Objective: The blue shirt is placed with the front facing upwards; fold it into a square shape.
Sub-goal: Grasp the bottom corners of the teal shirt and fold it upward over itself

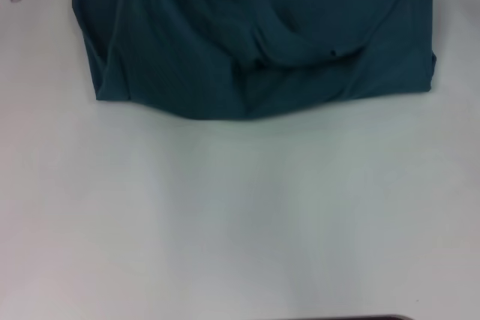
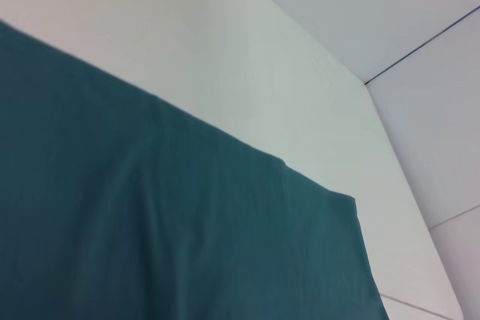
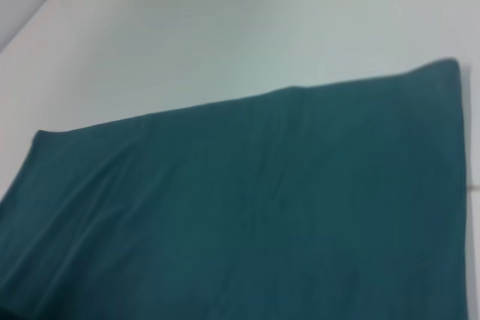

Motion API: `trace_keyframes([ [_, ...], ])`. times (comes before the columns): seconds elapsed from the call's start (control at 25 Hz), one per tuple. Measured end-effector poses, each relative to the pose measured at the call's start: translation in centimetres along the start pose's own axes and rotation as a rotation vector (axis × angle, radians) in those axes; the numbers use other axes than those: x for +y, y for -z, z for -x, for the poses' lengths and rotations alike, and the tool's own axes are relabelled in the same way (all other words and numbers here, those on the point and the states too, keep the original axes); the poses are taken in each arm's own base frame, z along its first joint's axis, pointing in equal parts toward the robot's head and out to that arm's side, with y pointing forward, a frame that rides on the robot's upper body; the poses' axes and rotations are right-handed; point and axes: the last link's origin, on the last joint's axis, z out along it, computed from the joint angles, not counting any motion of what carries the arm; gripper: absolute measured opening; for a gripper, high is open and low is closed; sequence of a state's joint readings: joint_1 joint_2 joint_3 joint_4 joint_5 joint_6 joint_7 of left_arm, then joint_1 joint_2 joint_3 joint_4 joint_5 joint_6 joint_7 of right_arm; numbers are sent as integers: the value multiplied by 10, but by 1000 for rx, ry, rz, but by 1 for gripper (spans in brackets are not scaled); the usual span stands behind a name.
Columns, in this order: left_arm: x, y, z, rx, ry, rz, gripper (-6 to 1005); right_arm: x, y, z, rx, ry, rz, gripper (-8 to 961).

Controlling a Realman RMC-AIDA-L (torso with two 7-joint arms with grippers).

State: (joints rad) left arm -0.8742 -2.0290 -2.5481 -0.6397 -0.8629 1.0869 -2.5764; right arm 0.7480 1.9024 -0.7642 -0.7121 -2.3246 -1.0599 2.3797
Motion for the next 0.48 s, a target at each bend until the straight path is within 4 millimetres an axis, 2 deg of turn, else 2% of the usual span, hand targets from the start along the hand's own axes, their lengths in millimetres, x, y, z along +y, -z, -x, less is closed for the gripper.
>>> trace_keyframes([
  [0.12, 3, -1, -4, 7, -13, -4, 19, 8, -6, 13, -4, 45, -21, 6],
  [0.48, 18, -10, -18, 40, -57, -27, 19, 28, -25, 34, 12, 169, -96, 7],
])
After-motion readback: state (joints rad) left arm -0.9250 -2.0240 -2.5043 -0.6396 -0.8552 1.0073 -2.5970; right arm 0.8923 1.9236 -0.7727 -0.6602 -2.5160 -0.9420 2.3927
